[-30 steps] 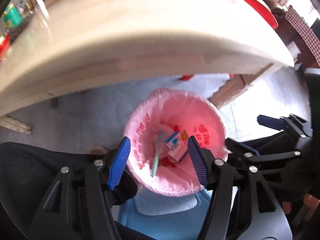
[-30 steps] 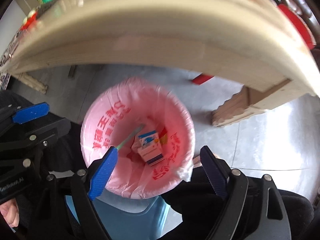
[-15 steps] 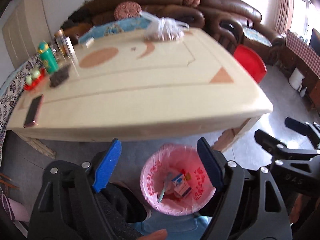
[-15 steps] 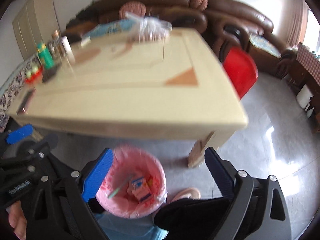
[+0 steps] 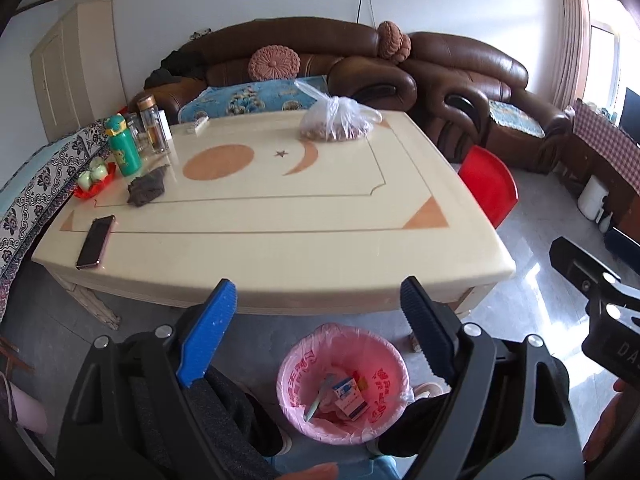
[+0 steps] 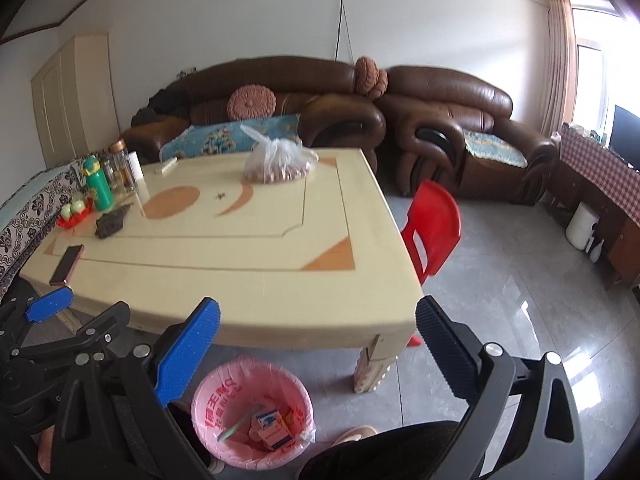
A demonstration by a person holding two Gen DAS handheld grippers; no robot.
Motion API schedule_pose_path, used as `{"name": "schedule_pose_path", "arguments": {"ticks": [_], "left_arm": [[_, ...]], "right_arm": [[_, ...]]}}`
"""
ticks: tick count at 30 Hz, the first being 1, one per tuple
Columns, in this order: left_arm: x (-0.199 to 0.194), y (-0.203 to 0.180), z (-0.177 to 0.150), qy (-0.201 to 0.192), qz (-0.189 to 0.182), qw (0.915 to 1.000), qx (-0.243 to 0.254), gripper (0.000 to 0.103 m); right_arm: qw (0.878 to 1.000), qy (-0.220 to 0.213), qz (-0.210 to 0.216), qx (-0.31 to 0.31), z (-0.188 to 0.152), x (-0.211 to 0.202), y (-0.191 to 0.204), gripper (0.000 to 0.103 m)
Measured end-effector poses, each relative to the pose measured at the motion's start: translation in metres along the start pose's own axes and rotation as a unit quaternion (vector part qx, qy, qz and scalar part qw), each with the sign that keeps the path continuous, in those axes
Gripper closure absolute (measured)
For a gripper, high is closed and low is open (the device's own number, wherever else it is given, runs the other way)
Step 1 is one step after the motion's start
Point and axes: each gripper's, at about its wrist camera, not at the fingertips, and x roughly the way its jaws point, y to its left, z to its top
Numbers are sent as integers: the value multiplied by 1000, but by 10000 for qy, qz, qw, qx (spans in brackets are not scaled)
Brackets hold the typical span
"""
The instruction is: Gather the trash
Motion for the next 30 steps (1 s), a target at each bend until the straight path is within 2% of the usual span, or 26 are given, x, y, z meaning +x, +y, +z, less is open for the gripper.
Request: {"name": "schedule_pose_path", "arguments": {"ticks": [8,30], "left_arm": [[-17,1,3,-218,48,9997,-57,19],[-22,4,3,-294,119,9995,-55,19]], "right_arm": [[9998,-204,-58,-13,5,-20,1,7],[9997,-240,-16,-18,3,-23,2,7]]}}
